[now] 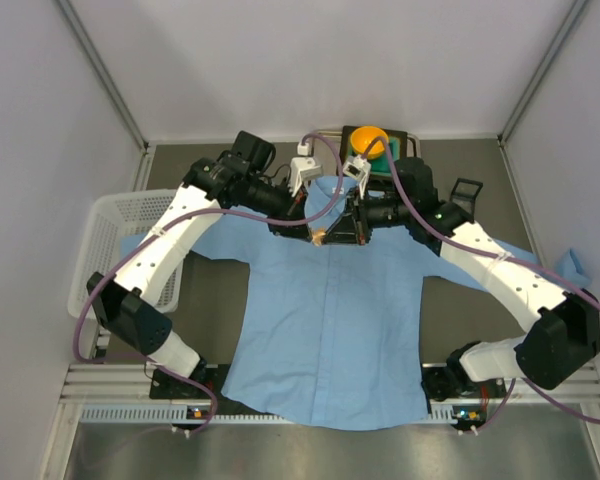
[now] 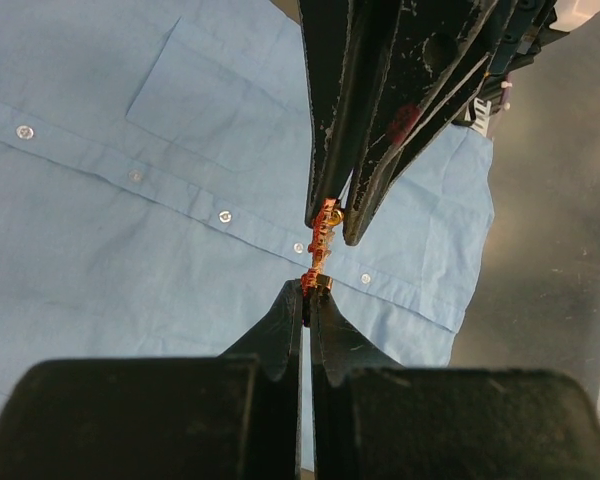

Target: Pin the brooch onto the clothing

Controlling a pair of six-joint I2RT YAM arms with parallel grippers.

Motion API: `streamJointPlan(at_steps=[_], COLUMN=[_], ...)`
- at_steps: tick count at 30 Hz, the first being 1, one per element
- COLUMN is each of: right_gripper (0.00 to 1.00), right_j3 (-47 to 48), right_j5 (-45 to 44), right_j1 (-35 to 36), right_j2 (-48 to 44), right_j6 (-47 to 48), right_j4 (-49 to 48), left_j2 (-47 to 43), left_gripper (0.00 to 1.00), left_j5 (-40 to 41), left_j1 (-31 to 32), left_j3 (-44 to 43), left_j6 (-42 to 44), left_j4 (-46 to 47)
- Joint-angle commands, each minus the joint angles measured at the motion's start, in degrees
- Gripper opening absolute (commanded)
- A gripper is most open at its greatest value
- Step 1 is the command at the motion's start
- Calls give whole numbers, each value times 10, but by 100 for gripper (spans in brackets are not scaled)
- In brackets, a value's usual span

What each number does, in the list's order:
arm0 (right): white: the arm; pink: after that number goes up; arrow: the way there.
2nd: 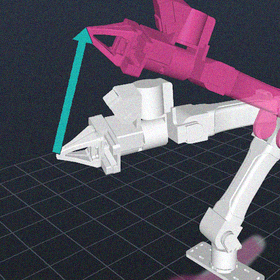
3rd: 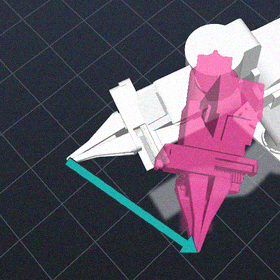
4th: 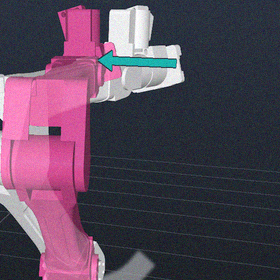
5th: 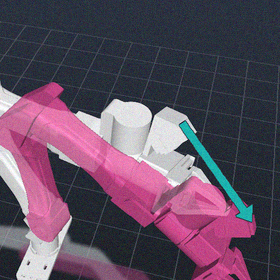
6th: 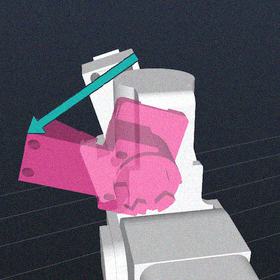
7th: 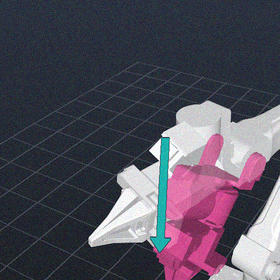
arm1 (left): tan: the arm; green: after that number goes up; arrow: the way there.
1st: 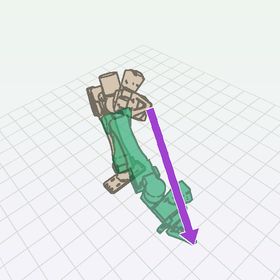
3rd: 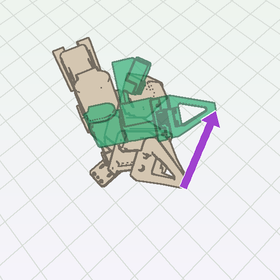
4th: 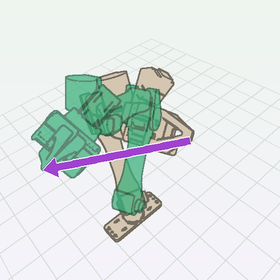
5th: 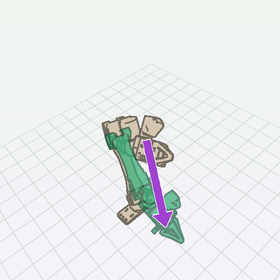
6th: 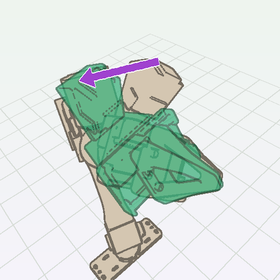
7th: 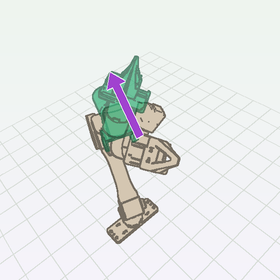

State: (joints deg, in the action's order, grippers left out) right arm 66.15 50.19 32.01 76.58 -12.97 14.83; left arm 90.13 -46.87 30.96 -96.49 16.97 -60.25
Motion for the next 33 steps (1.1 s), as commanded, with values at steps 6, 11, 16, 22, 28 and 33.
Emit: streamJointPlan(at_steps=[6, 11, 16, 22, 28, 33], right_gripper=[0, 52, 68, 74, 69, 68], right_j3=[8, 21, 50, 67, 66, 70], right_j5=[9, 20, 33, 13, 61, 99], right_j1=[19, 8, -33, -65, -66, -55], right_j2=[2, -10, -14, -6, 23, 40], right_j6=[5, 38, 46, 65, 90, 144], right_j4=[-113, -82, -60, -24, 4, 34], left_j2=[-29, -30, -21, -1, 2, 4], left_gripper=[0, 0, 0, 0, 0, 0], left_j5=[-114, -120, -113, -81, -100, -138], left_j1=[24, -12, -53, -69, -91, -93], left_j3=[19, 45, 59, 77, 104, 102], left_j6=[-42, -41, -35, -43, -91, -99], left_j4=[97, 104, 104, 113, 163, 165])
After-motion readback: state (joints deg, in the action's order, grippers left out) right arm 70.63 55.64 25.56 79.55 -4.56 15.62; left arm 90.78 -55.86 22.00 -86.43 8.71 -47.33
